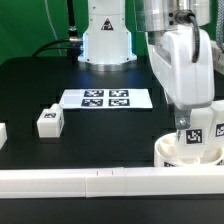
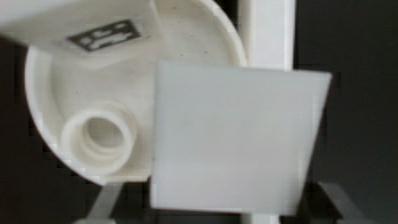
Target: Assemble stool
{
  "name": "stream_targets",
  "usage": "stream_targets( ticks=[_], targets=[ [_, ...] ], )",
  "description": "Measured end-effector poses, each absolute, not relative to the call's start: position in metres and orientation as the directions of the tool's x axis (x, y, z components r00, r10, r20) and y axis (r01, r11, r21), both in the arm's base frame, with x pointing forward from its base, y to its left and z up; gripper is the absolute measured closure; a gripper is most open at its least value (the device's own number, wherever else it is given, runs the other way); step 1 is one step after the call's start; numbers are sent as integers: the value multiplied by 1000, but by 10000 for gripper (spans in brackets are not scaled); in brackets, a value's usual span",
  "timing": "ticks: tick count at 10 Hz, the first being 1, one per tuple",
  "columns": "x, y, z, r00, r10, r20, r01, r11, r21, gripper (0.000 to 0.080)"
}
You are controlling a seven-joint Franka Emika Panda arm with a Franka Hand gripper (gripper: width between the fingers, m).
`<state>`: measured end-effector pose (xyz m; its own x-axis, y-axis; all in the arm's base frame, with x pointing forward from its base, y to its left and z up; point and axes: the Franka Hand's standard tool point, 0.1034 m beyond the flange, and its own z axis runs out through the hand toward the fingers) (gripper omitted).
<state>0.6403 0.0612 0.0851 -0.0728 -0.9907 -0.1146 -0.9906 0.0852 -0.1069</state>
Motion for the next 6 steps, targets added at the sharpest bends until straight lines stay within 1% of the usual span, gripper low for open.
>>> stream_targets(
  ticks=[1,2,4,5,6],
  targets=[
    [640,62,85,-145,-981,-130,-983,158,-98,469],
    [638,63,84,-268,-950,-161,-954,284,-91,469],
    [637,68,83,-477,-855,-203,-866,496,-56,469],
    [637,70,83,-538,-816,-212,-830,557,-39,469],
    [636,72,83,-567,-792,-225,-809,587,-27,469]
  ],
)
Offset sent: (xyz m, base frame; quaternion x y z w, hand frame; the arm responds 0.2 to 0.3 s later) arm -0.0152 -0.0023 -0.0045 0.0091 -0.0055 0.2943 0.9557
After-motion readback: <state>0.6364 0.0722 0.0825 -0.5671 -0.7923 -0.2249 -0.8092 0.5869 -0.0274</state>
